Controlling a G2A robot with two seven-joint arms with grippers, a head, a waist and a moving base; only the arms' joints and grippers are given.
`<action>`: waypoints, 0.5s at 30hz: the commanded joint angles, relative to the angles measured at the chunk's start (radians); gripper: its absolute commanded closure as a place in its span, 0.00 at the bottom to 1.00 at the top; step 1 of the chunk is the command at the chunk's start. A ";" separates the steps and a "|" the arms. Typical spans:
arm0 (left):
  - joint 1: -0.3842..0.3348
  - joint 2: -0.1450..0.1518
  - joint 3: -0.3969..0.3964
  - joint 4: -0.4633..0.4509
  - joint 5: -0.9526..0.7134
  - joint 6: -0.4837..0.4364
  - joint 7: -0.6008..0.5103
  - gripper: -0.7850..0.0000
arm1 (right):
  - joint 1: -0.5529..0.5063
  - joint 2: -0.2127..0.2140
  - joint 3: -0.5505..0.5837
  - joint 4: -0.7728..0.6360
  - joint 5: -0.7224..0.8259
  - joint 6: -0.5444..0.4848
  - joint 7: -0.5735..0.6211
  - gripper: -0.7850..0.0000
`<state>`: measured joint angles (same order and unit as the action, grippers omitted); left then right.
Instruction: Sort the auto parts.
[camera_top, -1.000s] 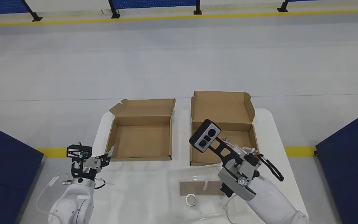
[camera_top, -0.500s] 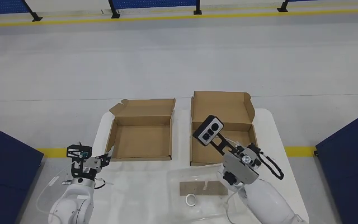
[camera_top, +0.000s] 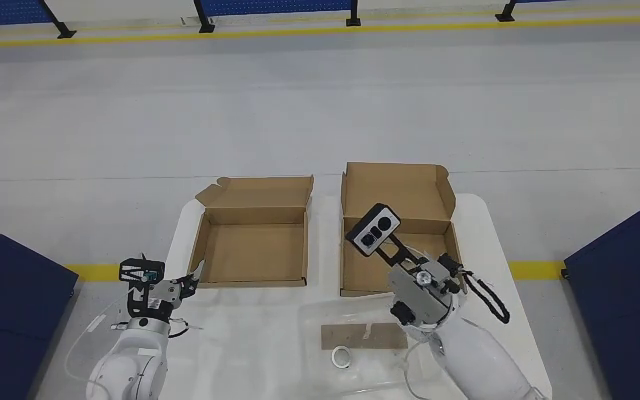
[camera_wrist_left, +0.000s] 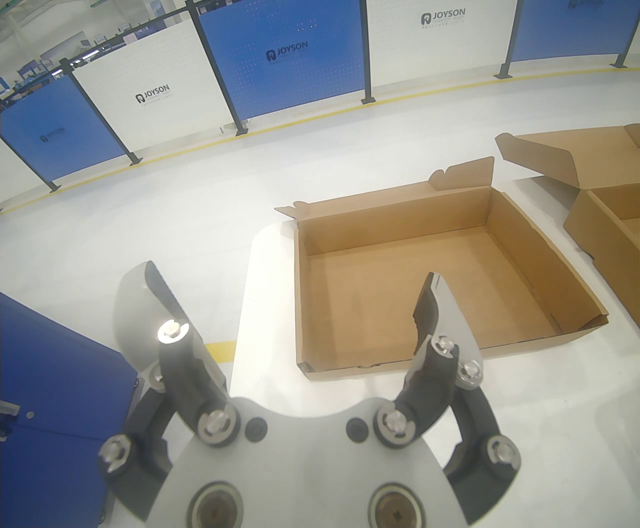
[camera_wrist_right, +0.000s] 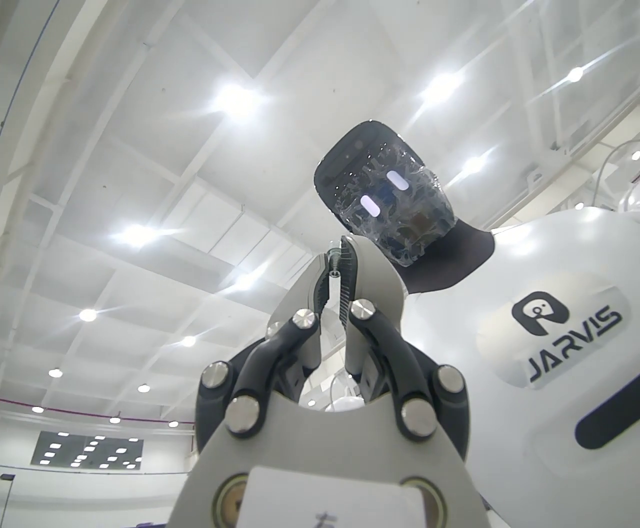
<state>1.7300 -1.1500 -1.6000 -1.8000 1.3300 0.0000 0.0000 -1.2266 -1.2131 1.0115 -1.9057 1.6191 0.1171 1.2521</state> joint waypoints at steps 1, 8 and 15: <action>0.000 0.000 0.000 0.000 0.000 0.000 0.000 0.00 | -0.005 0.000 0.010 -0.001 -0.019 0.003 -0.006 1.00; 0.000 0.000 0.000 0.000 0.000 0.000 0.000 0.00 | -0.022 -0.001 0.037 -0.007 -0.073 0.018 -0.021 1.00; 0.000 0.000 0.000 0.000 0.000 0.000 0.000 0.00 | -0.032 -0.005 0.054 -0.014 -0.088 0.031 -0.026 1.00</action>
<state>1.7300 -1.1500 -1.6000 -1.8000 1.3300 0.0000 0.0000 -1.2576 -1.2177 1.0650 -1.9193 1.5287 0.1468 1.2241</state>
